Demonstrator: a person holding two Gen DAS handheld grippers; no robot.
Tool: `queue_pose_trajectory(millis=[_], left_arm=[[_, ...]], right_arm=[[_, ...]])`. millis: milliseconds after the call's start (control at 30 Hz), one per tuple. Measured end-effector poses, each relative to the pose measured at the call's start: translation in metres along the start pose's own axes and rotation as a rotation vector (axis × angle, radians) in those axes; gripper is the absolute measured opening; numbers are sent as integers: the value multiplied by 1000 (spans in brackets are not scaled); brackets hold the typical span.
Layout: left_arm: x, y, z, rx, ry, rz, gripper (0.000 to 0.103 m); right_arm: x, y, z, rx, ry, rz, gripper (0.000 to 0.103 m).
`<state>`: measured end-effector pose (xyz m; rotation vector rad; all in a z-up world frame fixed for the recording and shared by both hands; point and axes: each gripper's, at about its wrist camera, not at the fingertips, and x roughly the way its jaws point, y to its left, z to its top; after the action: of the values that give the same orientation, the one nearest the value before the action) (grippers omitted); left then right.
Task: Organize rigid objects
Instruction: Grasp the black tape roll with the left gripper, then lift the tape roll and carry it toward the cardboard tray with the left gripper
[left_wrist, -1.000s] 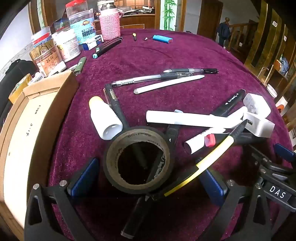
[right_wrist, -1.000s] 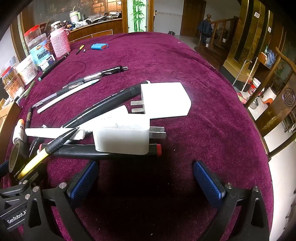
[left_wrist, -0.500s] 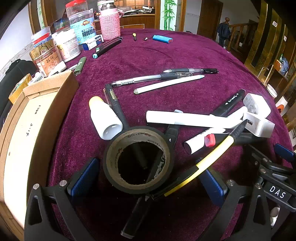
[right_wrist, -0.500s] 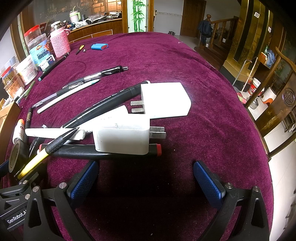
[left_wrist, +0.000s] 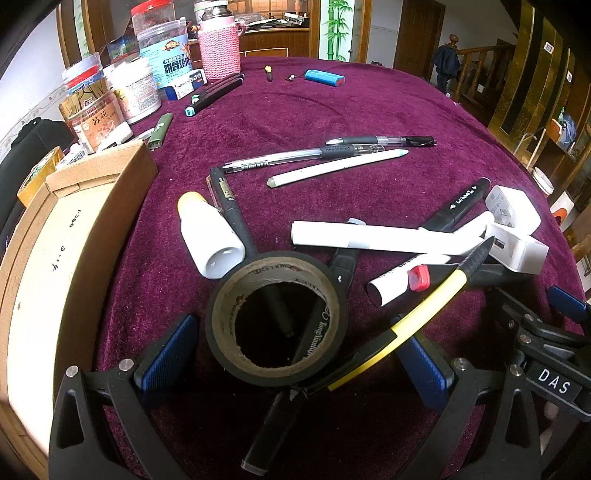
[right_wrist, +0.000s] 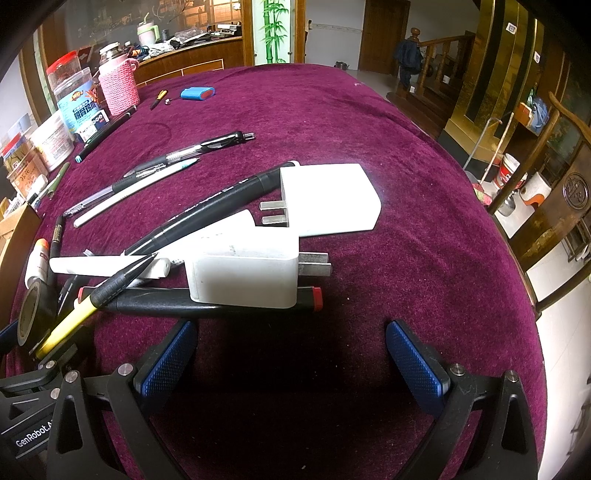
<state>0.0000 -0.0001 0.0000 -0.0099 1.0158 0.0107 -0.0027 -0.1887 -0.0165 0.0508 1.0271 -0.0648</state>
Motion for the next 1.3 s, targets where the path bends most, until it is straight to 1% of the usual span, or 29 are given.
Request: queue_pose_trajectory(millis=[133, 200, 300, 400, 533, 567, 700, 767, 800, 833, 867, 900, 967, 1000, 1033, 1067, 1100, 1133, 1167, 1233, 1300], left_arm=[[0, 0, 0, 7, 1, -4, 103], [-1, 1, 0, 48, 19, -33, 103], [-5, 0, -4, 143, 52, -102, 103], [-7, 3, -8, 166, 48, -101, 103], [-10, 1, -13, 162, 37, -69, 103], [-10, 2, -12, 160, 39, -72, 103], [-14, 15, -11, 130, 38, -156, 103], [-26, 29, -15, 79, 19, -189, 103], [-34, 35, -16, 62, -1, -194, 103], [-48, 43, -18, 51, -44, -205, 103], [-58, 48, -19, 51, -75, -206, 103], [-74, 54, -20, 53, -131, -197, 103], [-100, 65, -21, 63, -240, -178, 103], [-109, 69, -21, 73, -280, -163, 103], [-114, 73, -19, 81, -298, -155, 103], [-117, 78, -17, 78, -300, -157, 103], [-116, 83, -12, 65, -290, -167, 103], [-114, 89, -8, 42, -266, -190, 103], [-110, 95, -4, 16, -231, -206, 103], [-104, 100, -1, -27, -174, -193, 103], [-96, 98, -2, -35, -132, -189, 103]], right_arm=[[0, 0, 0, 0, 0, 0, 102], [0, 0, 0, 0, 0, 1, 102], [-1, -1, -1, -7, 1, -2, 102], [-3, 0, 0, -13, 3, -4, 102], [-1, -1, 2, -15, 13, 5, 102], [-1, -1, 2, -10, 15, 5, 102], [-2, -4, 0, -8, 33, 24, 102], [-10, -10, -3, 17, 64, 74, 102], [-16, -14, -5, 38, 57, 97, 102], [-28, -18, -9, 54, 26, 103, 102], [-39, -21, -12, 55, -9, 91, 102], [-50, -24, -13, 54, -52, 79, 102], [-84, -34, -16, 75, -221, 59, 102], [-99, -37, -17, 88, -305, 41, 102], [-110, -42, -18, 100, -382, 23, 102], [-116, -47, -16, 119, -449, 27, 102], [-114, -51, -11, 135, -456, 30, 102], [-105, -54, -2, 157, -424, 15, 102], [-98, -57, 3, 176, -413, 9, 102], [-80, -61, 10, 208, -429, -5, 102], [-64, -63, 12, 227, -420, -13, 102]])
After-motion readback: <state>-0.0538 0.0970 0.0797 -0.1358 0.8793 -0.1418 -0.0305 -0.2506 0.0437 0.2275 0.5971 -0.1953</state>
